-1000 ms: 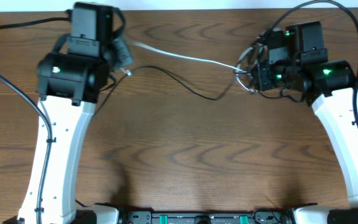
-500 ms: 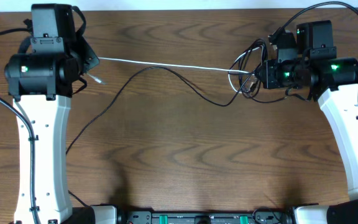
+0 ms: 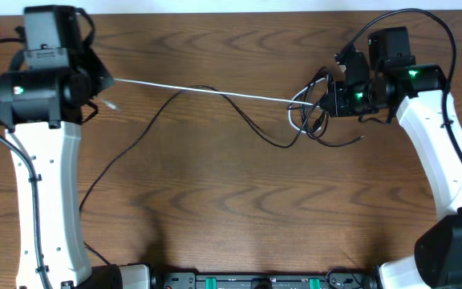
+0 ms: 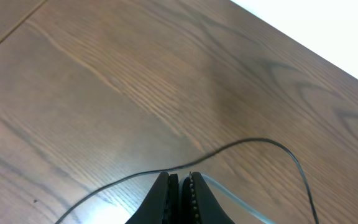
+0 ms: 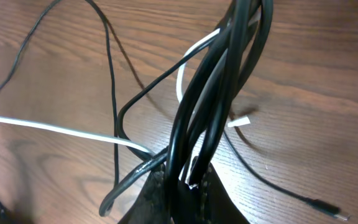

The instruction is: Untangle cables

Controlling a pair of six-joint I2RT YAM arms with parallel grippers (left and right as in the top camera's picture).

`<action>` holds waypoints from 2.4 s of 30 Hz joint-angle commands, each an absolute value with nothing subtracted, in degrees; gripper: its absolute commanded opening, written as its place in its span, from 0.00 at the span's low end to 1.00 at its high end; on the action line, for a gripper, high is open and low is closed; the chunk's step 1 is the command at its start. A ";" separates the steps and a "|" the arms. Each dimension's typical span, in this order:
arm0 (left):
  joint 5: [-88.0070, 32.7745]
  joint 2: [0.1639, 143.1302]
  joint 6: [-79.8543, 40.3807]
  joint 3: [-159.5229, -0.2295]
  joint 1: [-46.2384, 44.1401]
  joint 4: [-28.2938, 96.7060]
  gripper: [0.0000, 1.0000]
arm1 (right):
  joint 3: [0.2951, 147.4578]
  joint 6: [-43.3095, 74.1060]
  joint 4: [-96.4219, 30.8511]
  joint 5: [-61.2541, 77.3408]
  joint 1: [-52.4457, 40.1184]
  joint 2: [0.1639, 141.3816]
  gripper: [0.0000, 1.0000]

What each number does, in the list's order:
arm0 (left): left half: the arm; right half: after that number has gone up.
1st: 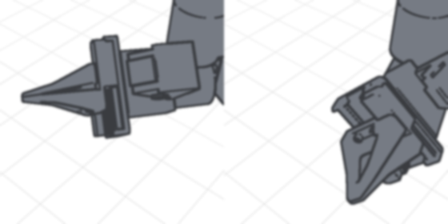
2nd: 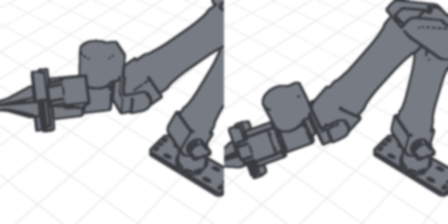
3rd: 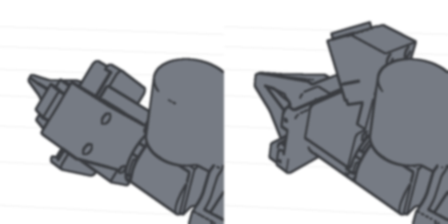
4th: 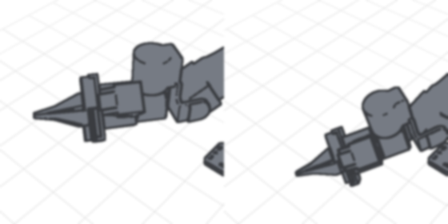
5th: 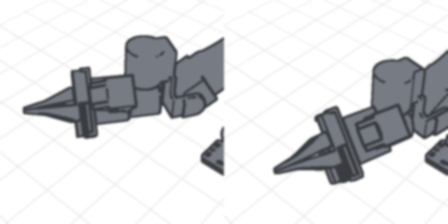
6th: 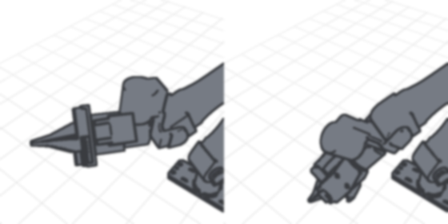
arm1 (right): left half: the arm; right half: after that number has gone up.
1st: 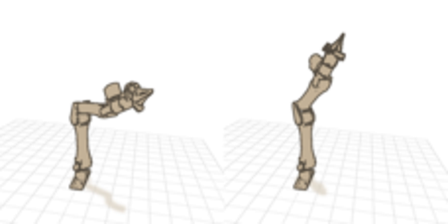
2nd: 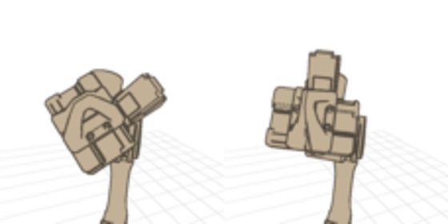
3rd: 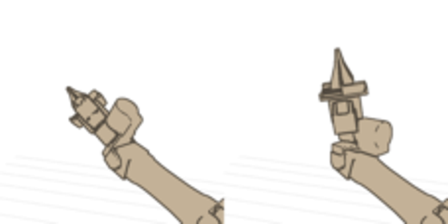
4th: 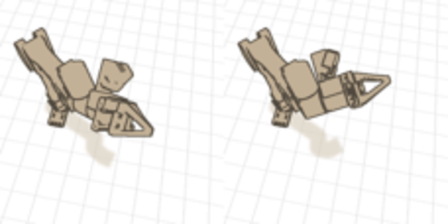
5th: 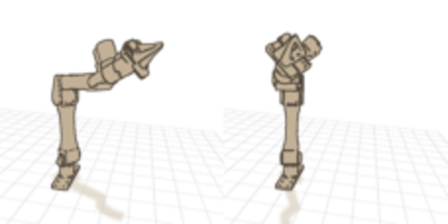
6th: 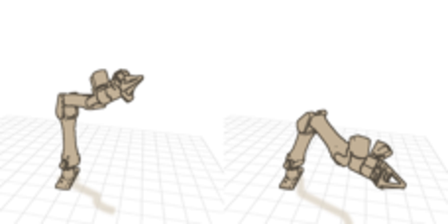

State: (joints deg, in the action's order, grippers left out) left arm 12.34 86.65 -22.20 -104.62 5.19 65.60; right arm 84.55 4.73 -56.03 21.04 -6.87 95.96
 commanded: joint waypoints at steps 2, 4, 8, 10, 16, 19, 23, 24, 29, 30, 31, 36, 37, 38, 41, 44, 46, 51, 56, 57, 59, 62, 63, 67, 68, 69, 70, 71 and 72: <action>18.55 86.11 -21.45 -105.23 9.91 65.30 0.07 | 85.32 9.82 -56.58 4.19 -4.01 97.97 0.01; 18.57 86.11 -21.45 -105.23 11.22 65.30 0.07 | 85.32 10.96 -56.53 0.64 -3.73 98.89 0.01; 18.52 86.11 -21.47 -105.23 13.56 65.36 0.07 | 85.32 10.85 -56.12 -0.47 -3.53 101.01 0.24; 18.50 86.11 -21.50 -105.23 13.98 65.39 0.07 | 85.32 10.39 -56.07 0.43 -3.57 101.91 0.22; 5.58 86.39 -18.83 -105.23 13.89 65.10 0.07 | 85.32 1.37 -54.57 16.29 -4.19 102.78 0.01; -3.57 87.07 -15.79 -105.14 13.17 65.34 0.07 | 85.34 -2.70 -53.74 26.06 -5.21 102.76 0.01; -11.79 88.42 -12.51 -105.08 11.00 65.91 0.07 | 85.60 -3.95 -52.95 33.04 -6.94 102.61 0.01; -12.95 88.71 -11.94 -105.08 10.37 65.89 0.07 | 85.89 -3.97 -53.04 33.61 -7.57 102.43 0.01; -14.09 88.95 -11.55 -105.08 6.96 65.60 0.07 | 88.53 -5.08 -54.92 33.61 -10.74 101.08 0.01; -15.75 88.95 -11.51 -105.08 5.76 65.67 0.07 | 89.62 -5.02 -55.27 33.54 -11.81 100.57 0.02; -17.30 89.06 -11.14 -105.08 4.91 65.73 0.07 | 90.04 -4.99 -55.20 33.34 -12.29 100.33 0.02; -21.65 89.97 -10.76 -104.03 0.05 65.76 0.07 | 90.41 -2.11 -54.19 32.27 -12.73 100.20 0.06; -22.06 90.37 -10.79 -103.63 -1.15 65.69 0.07 | 90.41 -1.96 -54.22 32.25 -12.73 100.27 0.05; -22.28 90.70 -10.94 -103.31 -2.11 65.56 0.07 | 90.41 -1.91 -54.24 32.29 -12.73 100.27 0.04; -24.36 92.40 -10.98 -102.50 -5.32 65.34 0.07 | 90.41 -1.50 -54.41 32.32 -12.73 100.27 0.08; -27.38 95.02 -10.96 -102.48 -8.03 65.23 0.08 | 90.41 -0.89 -54.43 32.32 -12.69 100.27 0.25; -29.10 96.90 -10.94 -102.48 -9.39 64.86 0.07 | 90.41 -0.34 -54.41 32.32 -12.69 100.27 0.35; -30.04 101.27 -10.96 -102.48 -11.99 63.72 0.08 | 90.41 4.47 -55.16 27.29 -11.92 100.27 0.54; -30.04 104.12 -10.96 -102.48 -13.91 62.35 0.07 | 90.30 9.19 -57.36 20.32 -10.04 100.29 0.54; -30.04 104.49 -10.96 -102.48 -14.35 62.02 0.07 | 90.30 10.13 -57.89 18.65 -9.67 100.29 0.54; -30.04 105.34 -10.96 -102.48 -15.70 61.08 0.07 | 90.26 11.66 -58.72 15.53 -8.80 100.29 0.54; -30.02 106.56 -10.94 -102.48 -18.04 59.20 0.08 | 90.26 13.26 -59.02 13.08 -6.90 100.29 0.55; -30.02 107.18 -10.94 -102.48 -19.03 58.37 0.07 | 90.26 13.32 -58.96 13.02 -6.02 100.29 0.56; -30.00 109.97 -10.96 -102.48 -23.14 54.87 0.08 | 90.26 13.50 -58.83 13.02 -1.91 100.29 0.56; -30.00 110.93 -10.96 -102.48 -24.18 54.15 0.07 | 90.26 13.47 -58.94 13.02 -0.95 100.29 0.56; -30.00 111.77 -10.96 -102.48 -25.15 53.67 0.08 | 90.26 13.47 -59.00 13.02 -0.10 100.29 0.57; -30.00 112.73 -10.94 -102.48 -26.09 53.36 0.07 | 90.26 13.43 -59.20 13.02 0.69 100.29 0.57; -30.00 113.56 -10.94 -102.48 -27.00 53.17 0.08 | 90.26 13.21 -59.31 13.02 1.32 100.29 0.57; -30.00 114.45 -10.92 -102.48 -27.90 52.97 0.08 | 90.26 13.21 -59.44 13.02 1.91 100.29 0.57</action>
